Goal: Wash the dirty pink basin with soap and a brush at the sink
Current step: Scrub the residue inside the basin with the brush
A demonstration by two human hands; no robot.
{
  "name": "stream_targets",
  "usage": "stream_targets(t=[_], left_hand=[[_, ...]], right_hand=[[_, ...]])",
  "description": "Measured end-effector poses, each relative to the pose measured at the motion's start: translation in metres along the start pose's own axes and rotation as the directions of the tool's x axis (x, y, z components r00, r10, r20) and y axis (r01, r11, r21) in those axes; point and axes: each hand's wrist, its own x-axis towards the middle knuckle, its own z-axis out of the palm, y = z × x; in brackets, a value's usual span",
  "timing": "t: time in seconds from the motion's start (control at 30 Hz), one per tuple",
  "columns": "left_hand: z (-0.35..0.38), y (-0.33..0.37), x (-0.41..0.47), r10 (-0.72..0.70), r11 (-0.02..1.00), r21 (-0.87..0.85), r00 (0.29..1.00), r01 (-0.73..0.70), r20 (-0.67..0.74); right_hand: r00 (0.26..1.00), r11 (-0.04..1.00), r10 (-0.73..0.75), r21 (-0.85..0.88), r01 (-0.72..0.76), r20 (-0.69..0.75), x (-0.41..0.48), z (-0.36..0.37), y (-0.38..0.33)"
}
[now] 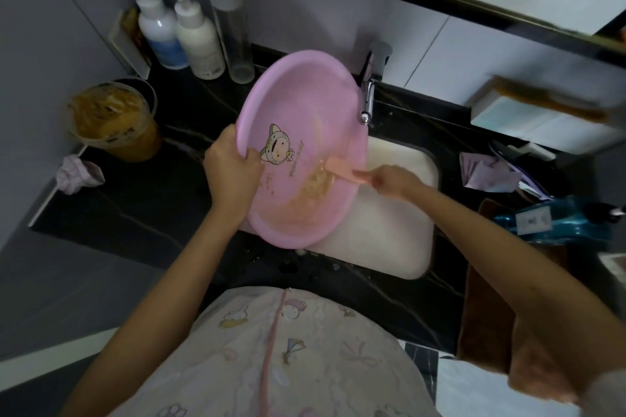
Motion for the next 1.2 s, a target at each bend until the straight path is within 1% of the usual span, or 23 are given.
stream_targets(t=[0.03,0.07,0.13,0.2,0.27,0.33,0.4,0.43,0.5,0.53,0.57,0.6,0.63,0.67,0.7,0.73,0.77,0.8,0.93,1.03,1.1,1.2], left_hand=[[0.000,0.000,0.000,-0.003,1.000,0.006,1.000,0.003,-0.003],[0.000,0.000,0.001,-0.006,1.000,0.007,1.000,0.006,-0.004],[0.000,0.001,0.001,-0.003,1.000,0.009,1.000,0.003,-0.002],[0.000,0.002,-0.001,-0.007,1.000,0.007,1.000,0.007,-0.007],[0.001,0.002,-0.001,-0.013,1.000,0.010,1.000,0.013,-0.010],[0.002,0.001,-0.001,-0.016,1.000,0.014,1.000,0.016,-0.014],[0.002,0.001,-0.002,-0.016,1.000,0.011,1.000,0.016,-0.017],[0.002,0.001,-0.001,-0.014,1.000,0.010,1.000,0.014,-0.016],[0.002,0.002,-0.002,-0.013,1.000,0.014,1.000,0.013,-0.018],[0.002,0.003,-0.003,-0.008,1.000,0.016,1.000,0.008,-0.018],[0.002,0.002,-0.003,-0.003,1.000,0.019,1.000,0.003,-0.017],[0.002,0.003,-0.003,-0.002,1.000,0.020,1.000,0.002,-0.017],[0.002,0.002,-0.002,-0.002,1.000,0.018,1.000,0.002,-0.016],[0.002,0.002,-0.001,-0.004,1.000,0.018,1.000,0.004,-0.015],[0.002,0.002,-0.001,-0.005,1.000,0.020,1.000,0.005,-0.012],[0.002,0.002,0.000,-0.008,1.000,0.023,1.000,0.008,-0.009],[0.001,0.002,0.000,-0.011,1.000,0.020,1.000,0.011,-0.006],[0.001,0.002,-0.001,-0.014,1.000,0.016,1.000,0.014,0.001],[-0.001,0.003,-0.001,-0.026,1.000,0.010,1.000,0.026,0.011],[-0.001,0.004,-0.001,-0.035,0.999,0.019,0.999,0.035,0.017],[-0.001,0.004,-0.001,-0.040,0.999,0.018,0.999,0.040,0.019],[-0.001,0.004,-0.001,-0.039,0.999,0.011,0.999,0.039,0.022]], right_hand=[[0.998,0.996,-0.004,-0.091,-0.001,-0.058,0.007,-0.006,0.000],[0.994,0.989,-0.018,-0.145,0.001,-0.112,0.011,-0.009,0.000],[0.985,0.984,-0.030,-0.177,0.000,-0.167,0.011,-0.006,-0.003],[0.988,0.986,-0.023,-0.169,-0.003,-0.150,0.000,0.011,-0.011],[0.998,0.994,-0.039,-0.105,0.033,-0.047,-0.022,0.035,-0.029],[0.993,0.995,-0.101,0.033,0.099,0.063,-0.047,0.058,-0.054],[0.979,0.955,-0.171,0.262,0.137,0.113,-0.069,0.066,-0.083],[0.974,0.905,-0.184,0.409,0.116,0.133,-0.077,0.065,-0.095],[0.959,0.729,-0.203,0.684,0.013,0.198,-0.089,0.059,-0.112],[0.954,0.644,-0.213,0.765,-0.027,0.213,-0.092,0.057,-0.113],[0.949,0.601,-0.228,0.798,-0.040,0.219,-0.091,0.057,-0.112],[0.941,0.603,-0.249,0.797,-0.034,0.228,-0.091,0.057,-0.109],[0.940,0.643,-0.249,0.765,-0.021,0.235,-0.088,0.057,-0.103],[0.944,0.714,-0.233,0.700,0.004,0.232,-0.082,0.057,-0.096],[0.958,0.804,-0.188,0.594,0.023,0.216,-0.073,0.057,-0.087],[0.974,0.891,-0.139,0.451,0.045,0.178,-0.063,0.055,-0.077],[0.987,0.955,-0.098,0.292,0.058,0.124,-0.051,0.053,-0.065],[0.995,0.985,-0.073,0.164,0.061,0.072,-0.039,0.050,-0.054],[0.996,0.996,-0.042,-0.084,0.035,-0.080,0.005,0.004,-0.028],[0.963,0.943,-0.104,-0.333,0.015,-0.249,0.022,-0.033,-0.021],[0.928,0.894,-0.165,-0.449,-0.002,-0.333,0.023,-0.050,-0.024],[0.900,0.899,-0.129,-0.432,-0.070,-0.415,0.019,-0.062,-0.025]])
